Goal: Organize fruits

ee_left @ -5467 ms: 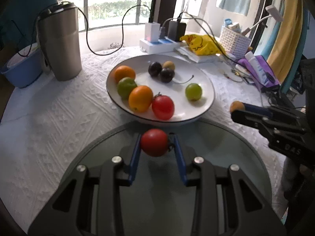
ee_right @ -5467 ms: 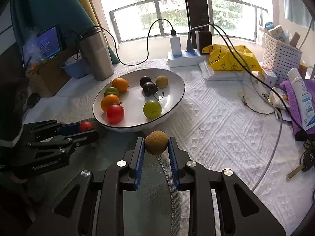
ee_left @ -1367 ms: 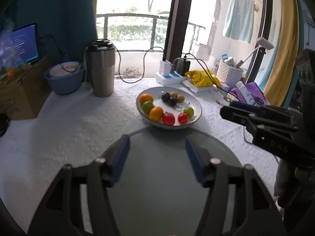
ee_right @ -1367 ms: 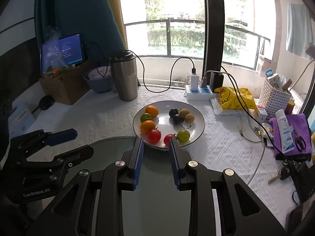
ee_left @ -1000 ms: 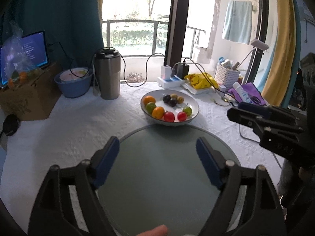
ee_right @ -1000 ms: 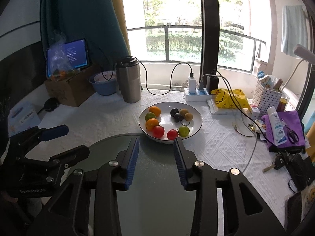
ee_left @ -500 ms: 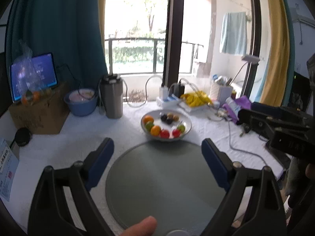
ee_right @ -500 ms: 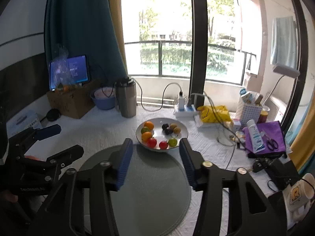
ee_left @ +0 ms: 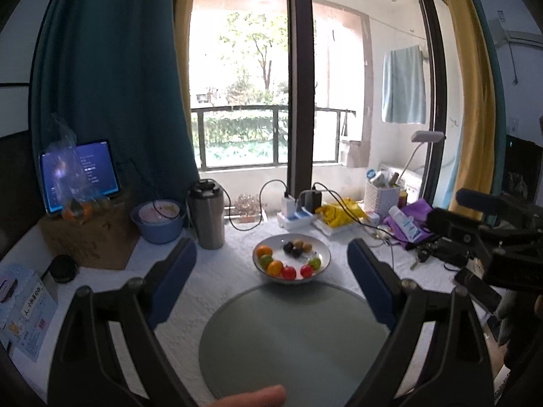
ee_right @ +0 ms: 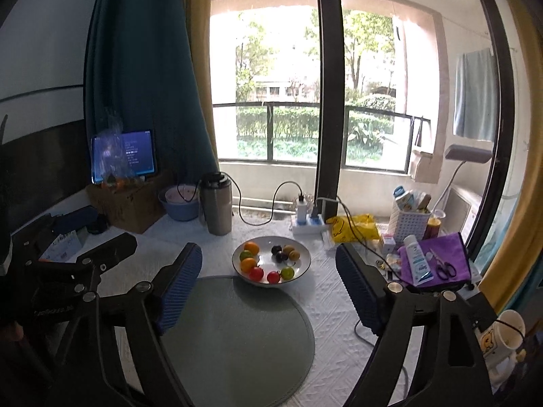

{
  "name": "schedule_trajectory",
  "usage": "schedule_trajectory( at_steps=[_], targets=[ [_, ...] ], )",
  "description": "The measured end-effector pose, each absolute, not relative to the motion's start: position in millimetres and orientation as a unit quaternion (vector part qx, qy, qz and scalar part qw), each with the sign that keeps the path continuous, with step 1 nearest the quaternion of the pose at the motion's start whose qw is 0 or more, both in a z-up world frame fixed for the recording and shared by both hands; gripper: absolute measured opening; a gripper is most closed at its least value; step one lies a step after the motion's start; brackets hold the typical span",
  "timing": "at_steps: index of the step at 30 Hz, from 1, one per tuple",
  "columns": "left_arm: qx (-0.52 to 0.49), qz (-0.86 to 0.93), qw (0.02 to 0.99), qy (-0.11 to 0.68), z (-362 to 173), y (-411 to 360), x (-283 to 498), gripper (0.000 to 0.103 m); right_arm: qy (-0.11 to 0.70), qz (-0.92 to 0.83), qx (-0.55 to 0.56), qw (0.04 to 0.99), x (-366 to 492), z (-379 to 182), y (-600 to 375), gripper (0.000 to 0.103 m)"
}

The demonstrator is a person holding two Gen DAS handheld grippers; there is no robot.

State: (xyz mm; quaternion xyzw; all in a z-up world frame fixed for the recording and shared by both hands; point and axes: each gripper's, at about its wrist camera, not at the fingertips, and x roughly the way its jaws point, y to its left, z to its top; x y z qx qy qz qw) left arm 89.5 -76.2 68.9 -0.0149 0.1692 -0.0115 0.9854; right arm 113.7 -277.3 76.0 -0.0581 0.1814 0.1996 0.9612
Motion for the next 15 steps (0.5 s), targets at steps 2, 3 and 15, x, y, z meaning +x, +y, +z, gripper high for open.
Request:
schedule_trajectory(
  at_steps=[2, 3, 15],
  targets=[
    [-0.014, -0.009, 0.987, 0.163, 72.5, -76.9, 85.1, 0.091, 0.174, 0.197, -0.057, 0.963, 109.9, 80.1, -279.7, 0.084],
    [-0.012, -0.009, 0.987, 0.158, 74.5, -77.4, 82.7, 0.091, 0.171, 0.195, -0.056, 0.964, 108.6, 81.2, -281.2, 0.084],
    [-0.003, 0.001, 0.99, 0.143, 75.1, -76.9, 74.3, 0.091, 0.163, 0.191, -0.055, 0.966, 105.9, 83.6, -285.5, 0.084]
  ],
)
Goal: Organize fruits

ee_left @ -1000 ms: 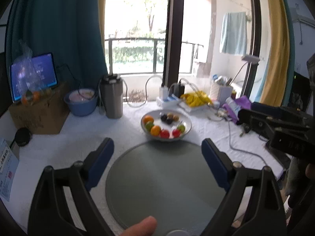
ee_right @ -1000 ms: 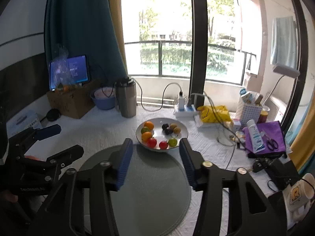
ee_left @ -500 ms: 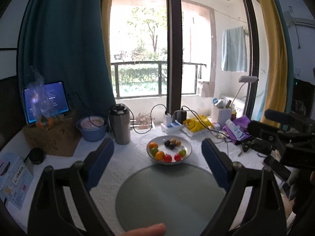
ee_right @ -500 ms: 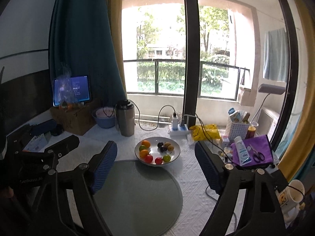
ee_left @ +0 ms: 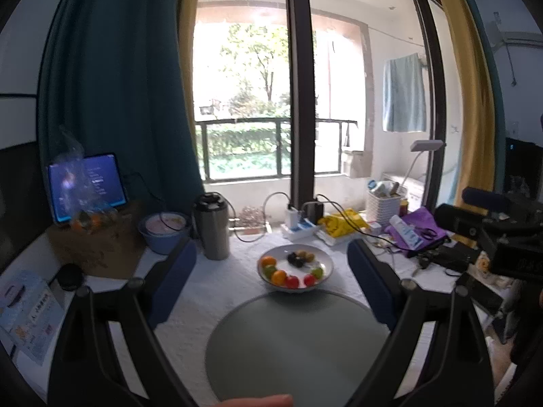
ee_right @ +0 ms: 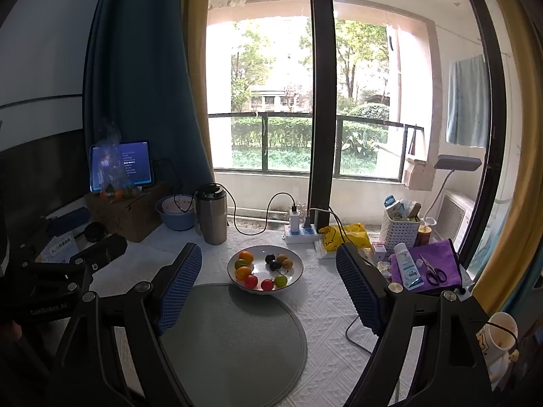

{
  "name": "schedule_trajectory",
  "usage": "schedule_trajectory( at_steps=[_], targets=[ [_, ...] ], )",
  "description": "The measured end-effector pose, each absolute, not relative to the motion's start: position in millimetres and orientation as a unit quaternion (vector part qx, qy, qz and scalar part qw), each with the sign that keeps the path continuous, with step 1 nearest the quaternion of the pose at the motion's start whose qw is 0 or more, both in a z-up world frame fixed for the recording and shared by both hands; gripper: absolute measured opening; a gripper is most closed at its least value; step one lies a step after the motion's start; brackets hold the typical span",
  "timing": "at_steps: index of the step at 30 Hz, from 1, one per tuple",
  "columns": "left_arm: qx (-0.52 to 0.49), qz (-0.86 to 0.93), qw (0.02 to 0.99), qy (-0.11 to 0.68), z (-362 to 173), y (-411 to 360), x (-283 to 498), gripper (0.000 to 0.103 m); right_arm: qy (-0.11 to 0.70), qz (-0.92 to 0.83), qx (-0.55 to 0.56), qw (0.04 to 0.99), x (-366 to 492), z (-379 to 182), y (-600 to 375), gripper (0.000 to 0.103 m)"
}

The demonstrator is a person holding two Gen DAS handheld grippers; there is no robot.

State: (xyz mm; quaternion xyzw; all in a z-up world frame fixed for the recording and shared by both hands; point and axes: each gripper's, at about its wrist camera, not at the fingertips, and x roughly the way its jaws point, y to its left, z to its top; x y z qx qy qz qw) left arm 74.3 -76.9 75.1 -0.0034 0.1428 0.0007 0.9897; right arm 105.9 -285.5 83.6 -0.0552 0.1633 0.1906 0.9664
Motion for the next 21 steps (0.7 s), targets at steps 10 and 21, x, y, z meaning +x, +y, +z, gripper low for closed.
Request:
schedule_trajectory(
  at_steps=[10, 21],
  targets=[
    [-0.013, -0.003, 0.989, 0.145, 74.5, -73.9, 74.4, 0.091, 0.162, 0.189, -0.059, 0.967, 104.3, 84.2, -282.7, 0.084],
    [-0.018, -0.008, 0.989, 0.143, 74.9, -73.4, 72.9, 0.091, 0.161, 0.189, -0.061, 0.967, 102.6, 84.6, -282.8, 0.084]
  ],
)
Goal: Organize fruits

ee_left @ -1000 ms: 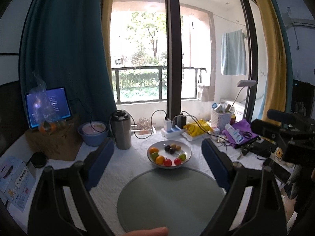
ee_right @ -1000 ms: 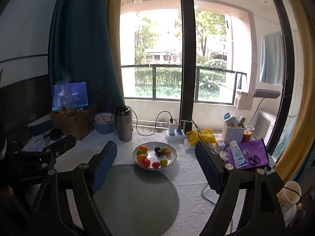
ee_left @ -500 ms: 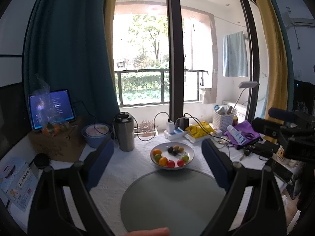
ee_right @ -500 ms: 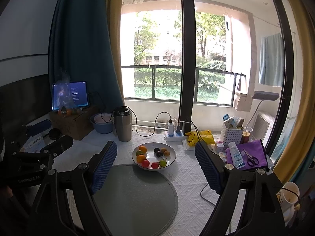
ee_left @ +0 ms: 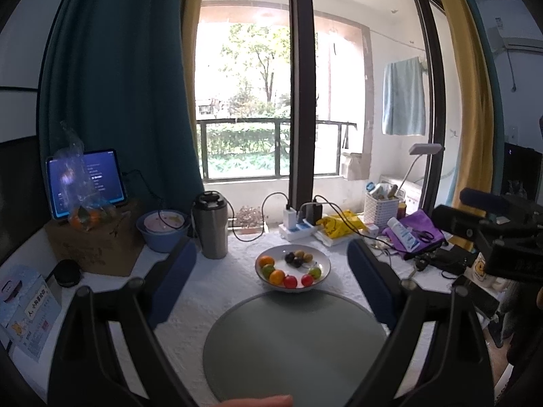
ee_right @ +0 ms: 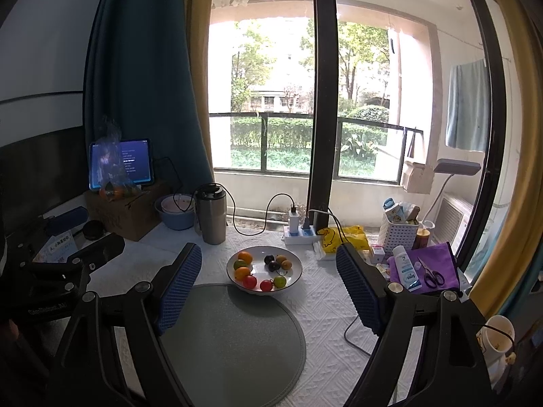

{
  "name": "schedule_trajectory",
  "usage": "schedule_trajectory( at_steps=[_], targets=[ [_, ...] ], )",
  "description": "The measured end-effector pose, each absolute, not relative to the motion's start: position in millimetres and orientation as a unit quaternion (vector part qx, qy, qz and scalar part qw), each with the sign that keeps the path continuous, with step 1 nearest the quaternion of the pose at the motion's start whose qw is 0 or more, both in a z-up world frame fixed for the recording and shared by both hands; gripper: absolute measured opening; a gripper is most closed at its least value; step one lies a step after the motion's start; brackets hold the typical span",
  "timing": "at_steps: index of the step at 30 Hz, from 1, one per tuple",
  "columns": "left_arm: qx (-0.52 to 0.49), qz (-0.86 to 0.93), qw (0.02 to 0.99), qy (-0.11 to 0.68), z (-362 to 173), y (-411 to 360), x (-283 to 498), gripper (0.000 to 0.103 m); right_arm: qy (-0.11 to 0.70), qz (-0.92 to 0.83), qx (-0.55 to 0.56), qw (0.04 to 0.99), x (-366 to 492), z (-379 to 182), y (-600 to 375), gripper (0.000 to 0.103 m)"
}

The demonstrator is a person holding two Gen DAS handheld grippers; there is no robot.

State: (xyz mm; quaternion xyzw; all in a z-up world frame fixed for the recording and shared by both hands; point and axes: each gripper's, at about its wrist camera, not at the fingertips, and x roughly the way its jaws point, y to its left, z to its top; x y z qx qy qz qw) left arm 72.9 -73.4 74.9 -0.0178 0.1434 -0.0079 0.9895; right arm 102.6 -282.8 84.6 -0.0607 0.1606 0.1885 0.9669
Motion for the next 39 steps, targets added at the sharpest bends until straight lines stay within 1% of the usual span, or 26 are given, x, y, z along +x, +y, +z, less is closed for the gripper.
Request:
schedule_trajectory(
  at_steps=[39],
  targets=[
    [-0.029, -0.01, 0.988, 0.151, 72.6, -69.3, 70.2, 0.092, 0.165, 0.188, -0.064, 0.966, 102.8, 81.1, -283.1, 0.084]
  ],
)
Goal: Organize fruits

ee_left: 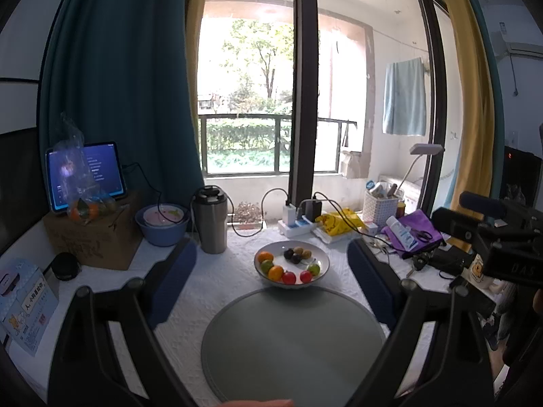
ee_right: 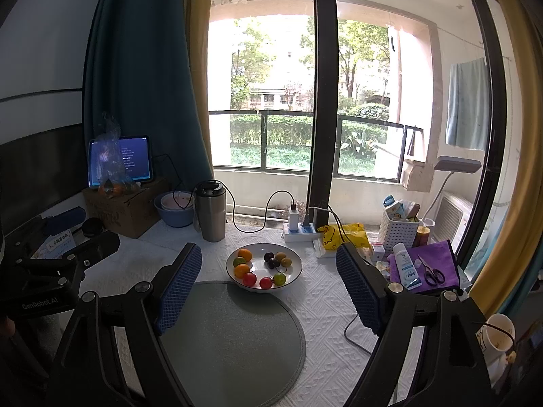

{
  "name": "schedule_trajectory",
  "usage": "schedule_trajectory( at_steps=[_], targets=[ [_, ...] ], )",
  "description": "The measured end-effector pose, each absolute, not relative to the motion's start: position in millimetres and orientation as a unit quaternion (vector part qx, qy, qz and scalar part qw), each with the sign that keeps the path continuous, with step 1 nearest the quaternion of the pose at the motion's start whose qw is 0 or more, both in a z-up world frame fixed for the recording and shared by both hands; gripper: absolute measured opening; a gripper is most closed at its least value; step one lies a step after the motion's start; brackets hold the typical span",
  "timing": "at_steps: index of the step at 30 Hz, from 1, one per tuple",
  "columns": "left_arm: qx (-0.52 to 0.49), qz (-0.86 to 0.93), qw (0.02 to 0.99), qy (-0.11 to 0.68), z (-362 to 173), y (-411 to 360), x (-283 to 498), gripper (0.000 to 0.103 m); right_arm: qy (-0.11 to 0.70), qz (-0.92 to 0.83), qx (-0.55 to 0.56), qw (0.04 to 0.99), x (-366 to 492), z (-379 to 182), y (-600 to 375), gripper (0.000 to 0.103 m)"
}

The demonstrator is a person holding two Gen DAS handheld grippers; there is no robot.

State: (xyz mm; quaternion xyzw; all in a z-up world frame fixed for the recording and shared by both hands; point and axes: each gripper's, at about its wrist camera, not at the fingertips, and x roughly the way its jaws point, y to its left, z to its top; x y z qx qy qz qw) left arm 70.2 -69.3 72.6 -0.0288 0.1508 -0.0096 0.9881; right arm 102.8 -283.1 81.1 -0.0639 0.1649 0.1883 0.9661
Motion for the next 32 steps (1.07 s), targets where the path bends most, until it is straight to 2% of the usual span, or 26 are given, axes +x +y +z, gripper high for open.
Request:
schedule_trajectory(
  at_steps=[32],
  targets=[
    [-0.021, -0.017, 0.987, 0.157, 72.3, -71.8, 77.3, 0.092, 0.172, 0.185, -0.063, 0.966, 104.2, 79.0, -280.9, 0.084]
  ],
)
